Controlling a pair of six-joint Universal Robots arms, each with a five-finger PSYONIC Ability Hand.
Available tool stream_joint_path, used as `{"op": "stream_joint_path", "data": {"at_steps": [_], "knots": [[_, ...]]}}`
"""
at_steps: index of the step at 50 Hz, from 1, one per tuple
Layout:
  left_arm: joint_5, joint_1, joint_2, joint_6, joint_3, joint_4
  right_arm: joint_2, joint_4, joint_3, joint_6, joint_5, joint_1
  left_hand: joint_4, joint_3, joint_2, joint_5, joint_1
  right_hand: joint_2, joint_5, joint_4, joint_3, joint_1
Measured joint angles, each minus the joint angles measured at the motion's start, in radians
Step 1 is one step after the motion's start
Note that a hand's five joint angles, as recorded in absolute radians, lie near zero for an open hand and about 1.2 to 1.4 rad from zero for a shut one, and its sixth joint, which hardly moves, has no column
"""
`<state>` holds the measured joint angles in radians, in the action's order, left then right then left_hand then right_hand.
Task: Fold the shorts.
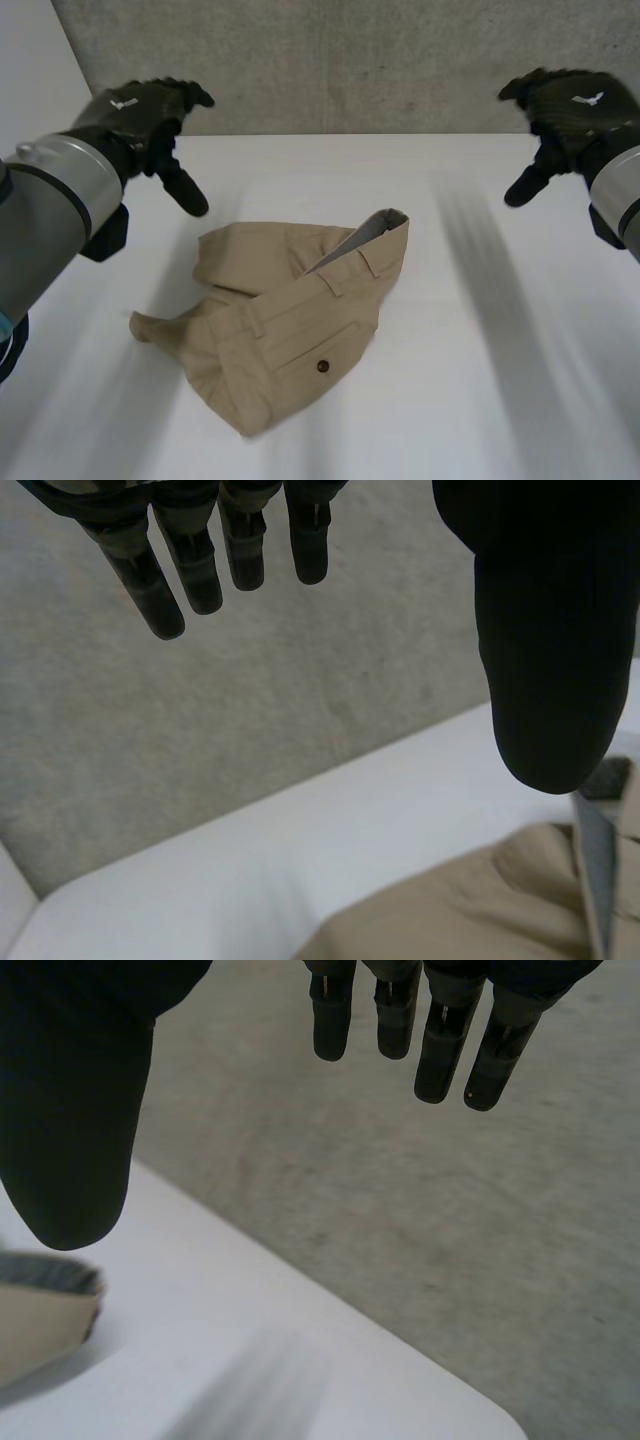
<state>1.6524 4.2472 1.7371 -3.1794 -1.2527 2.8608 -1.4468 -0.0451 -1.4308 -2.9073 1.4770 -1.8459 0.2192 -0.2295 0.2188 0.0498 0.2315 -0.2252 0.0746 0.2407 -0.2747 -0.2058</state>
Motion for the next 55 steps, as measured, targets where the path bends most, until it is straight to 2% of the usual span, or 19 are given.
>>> {"op": "stream_joint_path", "data": {"at_steps": [6, 9, 15, 24, 28, 30, 31, 32, 33, 37, 42, 43, 48, 49, 53, 54, 55], "knots": [[-0.067, -0.022, 0.016, -0.083, -0.044, -0.033, 0.015, -0.060, -0.044, 0.244, -0.178, 0.000, 0.000, 0.000, 0.000, 0.000, 0.000, 0.000, 0.000, 0.000, 0.000, 0.000], [-0.097, -0.028, 0.043, -0.155, -0.065, -0.041, 0.029, -0.094, -0.061, 0.367, -0.223, -0.001, 0.002, 0.000, 0.002, 0.002, 0.000, 0.000, 0.000, 0.000, 0.000, 0.000], [-0.120, -0.061, 0.135, -0.272, -0.081, -0.052, 0.057, -0.124, -0.069, 0.453, -0.202, -0.004, 0.002, -0.002, 0.012, 0.004, 0.004, 0.000, 0.000, 0.000, 0.000, 0.000], [-0.097, -0.085, 0.294, -0.304, -0.059, -0.064, 0.077, -0.123, -0.068, 0.445, -0.168, -0.006, 0.033, -0.019, 0.036, 0.030, 0.004, 0.000, 0.000, 0.000, 0.000, 0.000], [-0.049, -0.088, 0.374, -0.304, -0.039, -0.064, 0.081, -0.121, -0.068, 0.440, -0.164, -0.007, 0.157, -0.141, 0.156, 0.152, 0.162, 0.000, 0.000, 0.000, 0.000, 0.000], [-0.002, -0.091, 0.409, -0.303, -0.019, -0.054, 0.083, -0.120, -0.068, 0.440, -0.164, -0.008, 0.676, -0.659, 0.677, 0.647, 0.737, 0.000, 0.000, 0.000, 0.000, 0.000], [0.020, -0.094, 0.420, -0.303, -0.009, -0.043, 0.083, -0.119, -0.068, 0.440, -0.164, -0.008, 0.795, -0.779, 0.797, 0.762, 0.841, 0.000, 0.000, 0.000, 0.000, 0.000], [0.029, -0.096, 0.424, -0.302, -0.004, -0.036, 0.083, -0.119, -0.068, 0.440, -0.164, -0.008, 0.824, -0.808, 0.826, 0.792, 0.865, 0.000, 0.000, 0.000, 0.000, 0.000], [0.053, -0.104, 0.432, -0.303, 0.010, -0.014, 0.083, -0.119, -0.068, 0.440, -0.164, -0.008, 0.939, -0.925, 0.944, 0.895, 0.919, 0.000, 0.000, 0.000, 0.000, 0.000], [0.097, -0.149, 0.441, -0.304, 0.053, 0.091, 0.083, -0.119, -0.066, 0.440, -0.164, -0.007, 0.973, -0.956, 0.973, 0.897, 0.919, 0.000, 0.000, 0.000, 0.000, 0.000], [0.106, -0.225, 0.454, -0.305, 0.110, 0.274, 0.082, -0.118, -0.061, 0.441, -0.163, -0.002, 0.973, -0.956, 0.973, 0.897, 0.919, 0.000, 0.000, 0.000, 0.000, 0.000], [0.106, -0.225, 0.454, -0.305, 0.110, 0.274, 0.082, -0.118, -0.061, 0.441, -0.163, -0.002, 0.973, -0.956, 0.973, 0.897, 0.919, 0.000, 0.000, 0.000, 0.000, 0.000], [0.097, -0.332, 0.492, -0.307, 0.169, 0.509, 0.080, -0.111, -0.049, 0.438, -0.141, 0.003, 0.974, -0.957, 0.973, 0.897, 0.919, 0.000, 0.000, 0.000, 0.000, 0.000], [0.091, -0.367, 0.509, -0.307, 0.183, 0.585, 0.079, -0.103, -0.040, 0.433, -0.113, 0.008, 0.974, -0.957, 0.973, 0.897, 0.919, 0.000, 0.000, 0.000, 0.000, 0.000], [0.061, -0.441, 0.562, -0.305, 0.198, 0.730, 0.075, -0.063, -0.014, 0.402, -0.001, 0.034, 0.968, -0.952, 0.967, 0.895, 0.914, 0.000, 0.000, 0.000, 0.000, 0.000], [0.054, -0.452, 0.571, -0.304, 0.198, 0.748, 0.075, -0.056, -0.010, 0.396, 0.017, 0.038, 0.927, -0.912, 0.916, 0.878, 0.883, 0.000, 0.000, 0.000, 0.000, 0.000], [0.041, -0.475, 0.588, -0.304, 0.197, 0.778, 0.074, -0.045, -0.005, 0.389, 0.044, 0.045, 0.794, -0.783, 0.781, 0.774, 0.752, 0.000, 0.000, 0.000, 0.000, 0.000]]}}
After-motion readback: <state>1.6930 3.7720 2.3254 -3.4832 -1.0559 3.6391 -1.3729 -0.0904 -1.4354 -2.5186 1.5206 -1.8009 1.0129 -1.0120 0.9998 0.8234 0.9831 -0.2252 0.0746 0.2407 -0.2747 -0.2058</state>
